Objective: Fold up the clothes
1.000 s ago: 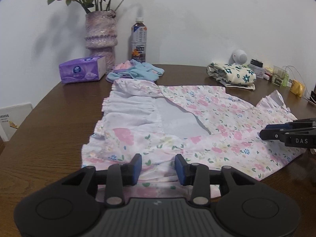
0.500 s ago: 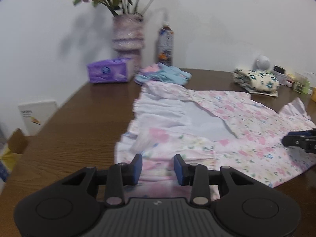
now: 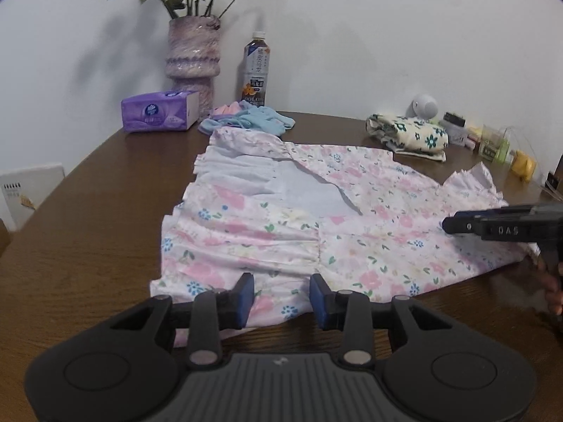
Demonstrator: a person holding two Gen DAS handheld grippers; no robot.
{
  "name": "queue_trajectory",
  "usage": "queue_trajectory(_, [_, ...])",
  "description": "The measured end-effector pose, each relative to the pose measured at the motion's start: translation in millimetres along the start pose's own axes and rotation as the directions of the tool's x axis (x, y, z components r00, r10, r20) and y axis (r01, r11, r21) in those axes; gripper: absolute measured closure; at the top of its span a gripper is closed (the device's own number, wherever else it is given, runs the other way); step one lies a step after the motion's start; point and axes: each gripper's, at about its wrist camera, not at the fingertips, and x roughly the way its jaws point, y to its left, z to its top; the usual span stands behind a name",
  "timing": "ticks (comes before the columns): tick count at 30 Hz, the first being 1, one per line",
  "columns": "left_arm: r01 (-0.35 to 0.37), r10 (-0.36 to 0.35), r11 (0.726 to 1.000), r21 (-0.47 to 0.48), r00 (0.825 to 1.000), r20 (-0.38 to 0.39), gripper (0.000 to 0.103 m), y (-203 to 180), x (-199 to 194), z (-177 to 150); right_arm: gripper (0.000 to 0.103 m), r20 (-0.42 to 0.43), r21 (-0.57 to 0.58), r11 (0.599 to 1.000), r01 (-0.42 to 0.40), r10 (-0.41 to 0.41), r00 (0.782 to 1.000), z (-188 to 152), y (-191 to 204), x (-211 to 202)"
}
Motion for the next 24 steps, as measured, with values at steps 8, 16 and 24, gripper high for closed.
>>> queue_trajectory(8, [-0.03,0.03,1.0,-0.009,1.0,0.009,0.07,9,-11,-10,0.076,0.0,-0.001,1.0,0.0,0.0,1.0,0,0,0])
queue_trajectory(16, [-0.085,0.084,0.996,0.023,0.996,0.022,0.064,2,-16,-15,0.076,0.0,-0.002,1.0,0.001,-0.001,1.0,0,0,0])
queue_trajectory(24, [-0.062,0.063,0.998,-0.012,0.988,0.14,0.033,-8,-36,-4,0.07,0.069,-0.009,1.0,-0.018,0.019,0.997,2,5,-23])
